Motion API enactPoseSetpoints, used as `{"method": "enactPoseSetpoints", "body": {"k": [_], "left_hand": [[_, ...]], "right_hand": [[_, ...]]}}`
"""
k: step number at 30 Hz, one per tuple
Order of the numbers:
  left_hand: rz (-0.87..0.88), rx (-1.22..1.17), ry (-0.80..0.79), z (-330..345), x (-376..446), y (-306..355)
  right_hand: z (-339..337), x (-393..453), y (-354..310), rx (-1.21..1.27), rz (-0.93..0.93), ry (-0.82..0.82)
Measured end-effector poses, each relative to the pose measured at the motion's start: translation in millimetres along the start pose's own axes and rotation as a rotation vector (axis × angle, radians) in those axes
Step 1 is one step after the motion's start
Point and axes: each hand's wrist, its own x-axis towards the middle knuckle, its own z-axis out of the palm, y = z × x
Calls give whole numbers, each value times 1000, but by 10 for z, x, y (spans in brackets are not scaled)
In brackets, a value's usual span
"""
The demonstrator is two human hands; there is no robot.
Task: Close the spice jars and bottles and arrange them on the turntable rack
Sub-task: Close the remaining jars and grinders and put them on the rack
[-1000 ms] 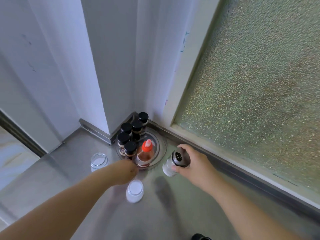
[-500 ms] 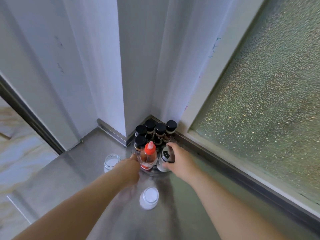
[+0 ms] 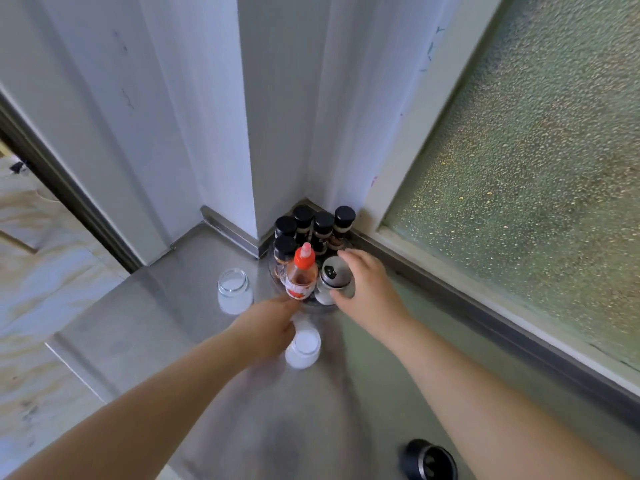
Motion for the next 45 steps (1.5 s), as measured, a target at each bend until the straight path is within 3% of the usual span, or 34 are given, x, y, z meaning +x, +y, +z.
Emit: {"method": "enactPoseSetpoints", "body": {"k": [3, 7, 12, 15, 21, 26, 31, 37, 45], "left_hand": [[23, -143, -32, 85, -112, -12], [13, -176, -114, 279, -126, 12], [-76, -384, 38, 466, -96, 126], [-28, -548, 25, 472, -111, 348], [163, -823, -140, 309, -194, 1225], [243, -1134, -433, 324, -259, 1909], [302, -1268, -693, 583, -348, 2468], [313, -1309, -840, 957, -490, 2978], [402, -1235, -904, 1251, -633, 3318]], "right_hand": [[-53, -259, -47, -25, -83, -16], [-38, -571, 30, -10, -48, -96], [-158, -995, 224, 9, 54, -153], [-317, -1270, 385, 22, 125, -123], [-741, -1820, 648, 110, 274, 10], [-1144, -2472, 931, 138, 388, 116], [-1360, -3248, 1239, 180, 532, 236], [-1466, -3848, 1456, 234, 626, 320], [-1511, -4184, 1699, 276, 665, 360]]}}
